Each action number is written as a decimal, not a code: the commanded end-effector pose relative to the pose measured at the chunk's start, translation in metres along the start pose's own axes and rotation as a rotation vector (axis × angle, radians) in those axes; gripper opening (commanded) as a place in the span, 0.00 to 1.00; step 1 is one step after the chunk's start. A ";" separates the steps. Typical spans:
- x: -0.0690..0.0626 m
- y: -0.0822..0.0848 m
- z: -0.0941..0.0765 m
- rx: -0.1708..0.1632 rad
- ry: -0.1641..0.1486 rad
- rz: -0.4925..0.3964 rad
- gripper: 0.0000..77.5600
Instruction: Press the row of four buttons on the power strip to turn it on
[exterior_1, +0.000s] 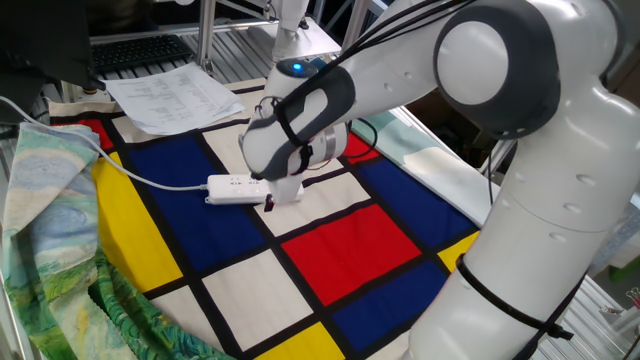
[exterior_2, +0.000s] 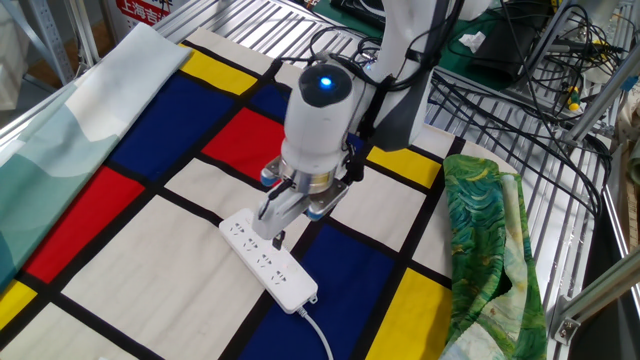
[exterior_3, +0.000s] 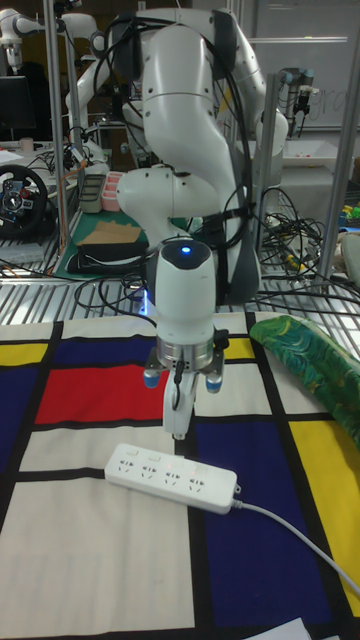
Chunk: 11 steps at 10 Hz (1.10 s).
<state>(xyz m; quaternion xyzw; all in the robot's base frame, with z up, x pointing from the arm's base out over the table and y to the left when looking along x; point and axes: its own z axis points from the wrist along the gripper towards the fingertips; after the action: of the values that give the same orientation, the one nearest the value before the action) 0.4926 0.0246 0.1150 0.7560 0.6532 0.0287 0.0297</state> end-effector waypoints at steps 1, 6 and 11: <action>-0.005 0.008 -0.003 -0.009 -0.005 0.007 1.00; -0.005 0.008 -0.003 -0.003 -0.002 0.033 1.00; -0.005 0.008 -0.003 0.027 0.001 0.096 1.00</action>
<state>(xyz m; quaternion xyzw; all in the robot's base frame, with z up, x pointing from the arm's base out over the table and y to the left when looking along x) 0.4986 0.0188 0.1173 0.7786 0.6267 0.0236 0.0239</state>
